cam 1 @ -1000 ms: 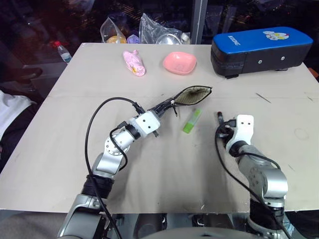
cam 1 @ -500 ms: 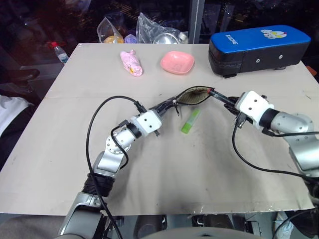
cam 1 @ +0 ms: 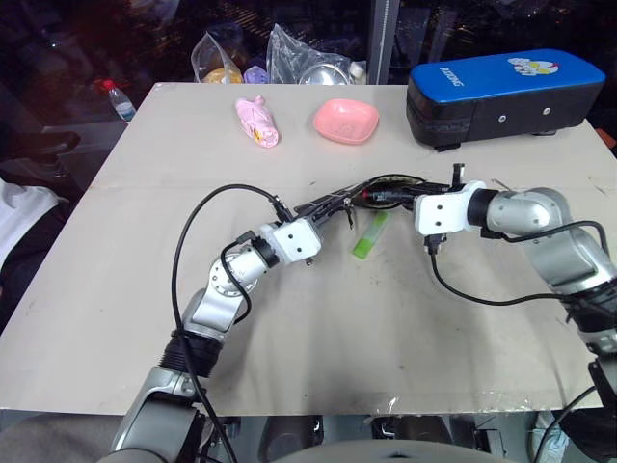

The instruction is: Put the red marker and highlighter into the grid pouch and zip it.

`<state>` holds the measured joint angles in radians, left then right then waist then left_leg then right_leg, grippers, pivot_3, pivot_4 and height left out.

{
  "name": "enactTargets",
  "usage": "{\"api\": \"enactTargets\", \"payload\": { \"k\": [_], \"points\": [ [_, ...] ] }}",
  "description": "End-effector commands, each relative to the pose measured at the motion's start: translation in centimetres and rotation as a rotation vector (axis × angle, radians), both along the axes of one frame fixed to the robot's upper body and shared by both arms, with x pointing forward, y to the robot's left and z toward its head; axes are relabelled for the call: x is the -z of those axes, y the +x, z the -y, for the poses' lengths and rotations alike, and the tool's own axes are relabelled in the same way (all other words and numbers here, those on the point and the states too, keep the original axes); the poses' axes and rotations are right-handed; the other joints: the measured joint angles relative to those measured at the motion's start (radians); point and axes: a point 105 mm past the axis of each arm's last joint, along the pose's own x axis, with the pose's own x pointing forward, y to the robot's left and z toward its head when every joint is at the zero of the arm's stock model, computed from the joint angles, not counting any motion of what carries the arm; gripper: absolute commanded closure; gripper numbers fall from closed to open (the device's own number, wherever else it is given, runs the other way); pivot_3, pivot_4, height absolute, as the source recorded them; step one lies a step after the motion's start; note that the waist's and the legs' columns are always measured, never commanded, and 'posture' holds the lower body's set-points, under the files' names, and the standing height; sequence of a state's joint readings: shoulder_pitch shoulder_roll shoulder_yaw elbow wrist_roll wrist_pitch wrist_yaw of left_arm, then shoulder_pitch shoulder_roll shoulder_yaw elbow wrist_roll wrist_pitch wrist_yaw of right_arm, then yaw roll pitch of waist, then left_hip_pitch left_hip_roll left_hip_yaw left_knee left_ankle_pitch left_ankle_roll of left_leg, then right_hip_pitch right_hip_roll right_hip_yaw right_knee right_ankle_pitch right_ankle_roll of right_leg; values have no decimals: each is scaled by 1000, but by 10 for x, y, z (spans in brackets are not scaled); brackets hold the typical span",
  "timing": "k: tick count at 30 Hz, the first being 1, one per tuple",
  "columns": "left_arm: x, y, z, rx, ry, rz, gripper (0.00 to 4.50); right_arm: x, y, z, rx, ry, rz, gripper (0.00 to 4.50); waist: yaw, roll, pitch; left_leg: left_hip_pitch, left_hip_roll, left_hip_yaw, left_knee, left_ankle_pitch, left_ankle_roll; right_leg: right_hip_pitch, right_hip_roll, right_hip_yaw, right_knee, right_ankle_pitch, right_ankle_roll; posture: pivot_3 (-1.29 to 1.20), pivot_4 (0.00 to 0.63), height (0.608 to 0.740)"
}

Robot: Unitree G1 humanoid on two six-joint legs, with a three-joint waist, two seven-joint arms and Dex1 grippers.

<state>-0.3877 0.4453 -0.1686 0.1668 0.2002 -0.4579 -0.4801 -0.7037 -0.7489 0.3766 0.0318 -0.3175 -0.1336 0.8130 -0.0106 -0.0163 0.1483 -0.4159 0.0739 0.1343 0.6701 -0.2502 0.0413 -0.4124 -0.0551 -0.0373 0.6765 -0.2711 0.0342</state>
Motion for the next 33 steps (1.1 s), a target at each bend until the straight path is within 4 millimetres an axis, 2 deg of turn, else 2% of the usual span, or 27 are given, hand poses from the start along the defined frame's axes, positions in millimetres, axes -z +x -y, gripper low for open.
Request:
{"api": "enactTargets", "payload": {
  "k": [1, 7, 12, 14, 16, 19, 21, 24, 26, 29, 33],
  "points": [
    [-16, -5, 9, 49, 2, 74, 4500, -12, 2, -19, -84, -36, 90, 4156, 0, 0, 0, 0, 0, 1, 0, 0, 0, 0, 0, 0, 0, 0, 0, 0, 150, 740],
    [-19, -7, 14, 77, 4, 84, 4500, -11, 4, -47, -175, -25, 117, 4156, 0, 0, 0, 0, 0, 5, 0, 0, -1, 0, 0, 0, 1, 0, 0, 0, 150, 740],
    [-21, -8, 15, 78, -18, 78, 4500, -8, 7, -58, -203, -7, 112, 4156, 1, 0, 0, 0, 0, 5, 0, 0, -1, 0, 0, 0, 1, 0, 0, 0, 150, 740],
    [-19, -6, 12, 60, -32, 62, 4500, -8, 8, -57, -194, -8, 98, 3128, 1, 0, 0, 0, 1, 5, 0, 0, -1, 0, 0, 0, 1, 0, 0, 0, 150, 740],
    [-18, -1, 5, 14, -67, 38, 4500, -22, 9, -52, -166, 58, 89, 2342, 0, 0, 0, 0, 1, 5, 0, 0, -1, 0, 0, 0, 1, 0, 0, 0, 150, 740],
    [-17, 3, 2, -2, -75, 25, 4500, -44, 5, -42, -127, 158, 85, 781, 0, 0, 0, 0, 1, 5, 0, 1, -1, 0, 0, 0, 1, 0, 0, 0, 150, 740],
    [-17, 4, 0, -5, -82, 19, 4500, -55, -1, -36, -98, 215, 49, 78, 1, 0, 0, 0, 1, 5, 0, 0, -1, 0, 0, 0, 1, 0, 0, 0, 150, 740],
    [-18, 7, -3, -17, -111, 2, 4500, -73, -14, -32, -53, 385, -21, 78, 2, 0, 0, 0, 1, 4, 0, 0, -1, 0, 0, -1, 1, 0, 0, 0, 150, 740],
    [-21, 10, -8, -38, -140, -10, 4500, -78, -19, -31, -4, 517, -91, 78, 2, 0, 0, 0, 1, 2, 0, 0, -1, 0, 0, -1, 1, 0, 0, 0, 150, 740],
    [-25, 17, -19, -94, -194, -24, 4500, -60, -25, -26, 107, 668, -215, 78, 1, 0, 0, 0, 1, -1, 0, 0, -1, 0, 0, -1, 2, 0, 0, 0, 150, 740],
    [-32, 25, -34, -157, -240, -27, 4500, -40, -38, -39, 166, 846, -327, 78, 1, 0, -1, -1, 1, -2, 0, 0, -1, 0, 0, -1, 2, 0, 0, 0, 150, 740]
  ]
}}
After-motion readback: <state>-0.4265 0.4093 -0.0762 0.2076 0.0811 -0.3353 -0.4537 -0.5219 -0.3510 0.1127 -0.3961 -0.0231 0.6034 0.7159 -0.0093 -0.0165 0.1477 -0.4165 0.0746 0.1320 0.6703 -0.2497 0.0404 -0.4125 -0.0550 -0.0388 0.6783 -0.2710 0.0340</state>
